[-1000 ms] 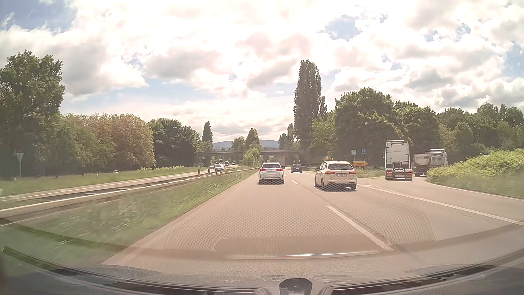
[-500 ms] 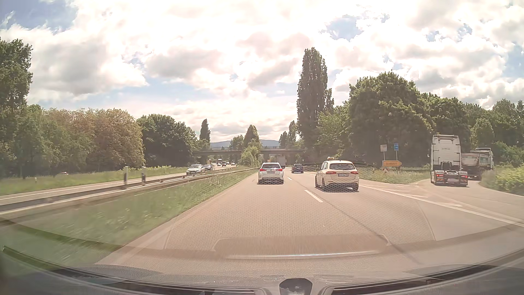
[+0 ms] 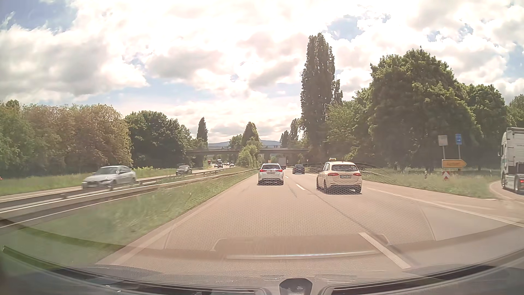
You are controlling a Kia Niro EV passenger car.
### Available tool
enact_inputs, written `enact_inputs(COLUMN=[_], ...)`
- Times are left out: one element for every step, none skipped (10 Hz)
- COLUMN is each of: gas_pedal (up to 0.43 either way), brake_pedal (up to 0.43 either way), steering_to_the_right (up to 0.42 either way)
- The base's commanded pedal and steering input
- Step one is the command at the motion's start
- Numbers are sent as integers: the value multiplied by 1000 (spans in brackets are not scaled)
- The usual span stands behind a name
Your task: Follow the waypoints while adhering to traffic rules and regulations
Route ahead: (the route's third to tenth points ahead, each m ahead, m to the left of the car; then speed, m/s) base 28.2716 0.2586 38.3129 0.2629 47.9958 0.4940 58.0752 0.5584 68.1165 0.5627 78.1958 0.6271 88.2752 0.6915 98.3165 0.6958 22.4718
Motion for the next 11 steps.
enact_inputs(gas_pedal=[110, 98, 87, 87, 87, 87, 87, 87, 79, 79, 79], brake_pedal=[0, 0, 0, 0, 0, 0, 0, 0, 0, 0, 0], steering_to_the_right=[-1, -1, 0, -1, -1, -1, -1, -1, -1, -1, -1])
